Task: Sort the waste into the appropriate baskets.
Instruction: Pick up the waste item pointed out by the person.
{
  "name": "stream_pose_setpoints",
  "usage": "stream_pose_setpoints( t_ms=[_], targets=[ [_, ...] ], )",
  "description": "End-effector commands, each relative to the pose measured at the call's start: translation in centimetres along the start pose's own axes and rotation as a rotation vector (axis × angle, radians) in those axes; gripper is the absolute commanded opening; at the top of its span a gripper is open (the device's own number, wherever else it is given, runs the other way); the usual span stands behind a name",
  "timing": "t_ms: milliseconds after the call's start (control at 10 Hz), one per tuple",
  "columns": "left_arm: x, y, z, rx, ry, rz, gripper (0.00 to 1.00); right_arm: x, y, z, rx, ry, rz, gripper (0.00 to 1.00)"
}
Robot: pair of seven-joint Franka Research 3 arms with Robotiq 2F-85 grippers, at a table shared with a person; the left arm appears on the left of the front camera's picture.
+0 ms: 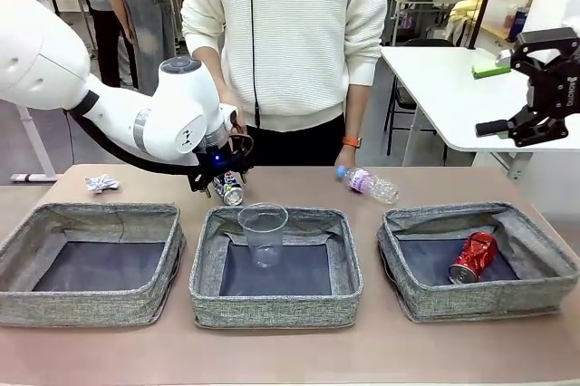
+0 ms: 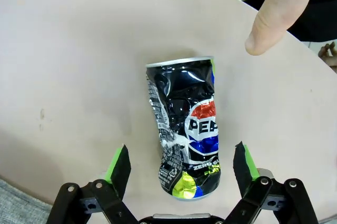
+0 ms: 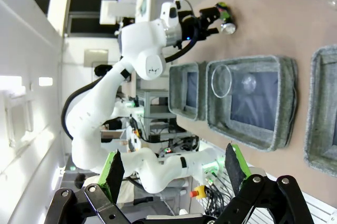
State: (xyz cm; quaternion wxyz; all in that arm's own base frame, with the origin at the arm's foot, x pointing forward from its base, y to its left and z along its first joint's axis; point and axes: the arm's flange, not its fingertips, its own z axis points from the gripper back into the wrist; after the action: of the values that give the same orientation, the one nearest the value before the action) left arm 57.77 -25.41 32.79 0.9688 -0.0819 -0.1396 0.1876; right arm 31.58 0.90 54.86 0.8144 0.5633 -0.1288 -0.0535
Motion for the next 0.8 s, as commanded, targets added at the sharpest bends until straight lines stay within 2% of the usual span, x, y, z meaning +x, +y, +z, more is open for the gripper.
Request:
stream_pose_setpoints(
  t_ms=[0,100,200,300,400,600,700],
  targets=[
    [0.0,-0.2,-0.1,-0.017,-0.002,-0.033,1.00,0.1,0.4,0.0,0.009,0.001,-0.015,1.00],
    [0.0,-0.2,-0.4,-0.007,-0.028,-0.052,0.81,0.1,0.4,0.0,0.009,0.001,-0.015,1.00],
    [-0.2,-0.2,-0.6,-0.004,-0.044,-0.056,0.42,0.1,0.4,0.0,0.009,0.001,-0.015,1.00],
    [-0.2,0.0,-1.1,0.017,-0.054,-0.065,0.23,0.1,0.4,0.0,0.009,0.001,-0.015,1.00],
    [-0.2,0.2,-1.5,0.031,-0.064,-0.074,0.00,0.1,0.4,0.0,0.009,0.001,-0.015,1.00],
    [-0.3,0.4,-1.7,0.048,-0.077,-0.082,0.00,0.1,0.4,0.0,0.009,0.001,-0.015,1.00],
    [-0.3,0.4,-1.6,0.046,-0.067,-0.080,0.04,0.1,0.4,0.0,0.009,0.001,-0.015,1.00]
  ],
)
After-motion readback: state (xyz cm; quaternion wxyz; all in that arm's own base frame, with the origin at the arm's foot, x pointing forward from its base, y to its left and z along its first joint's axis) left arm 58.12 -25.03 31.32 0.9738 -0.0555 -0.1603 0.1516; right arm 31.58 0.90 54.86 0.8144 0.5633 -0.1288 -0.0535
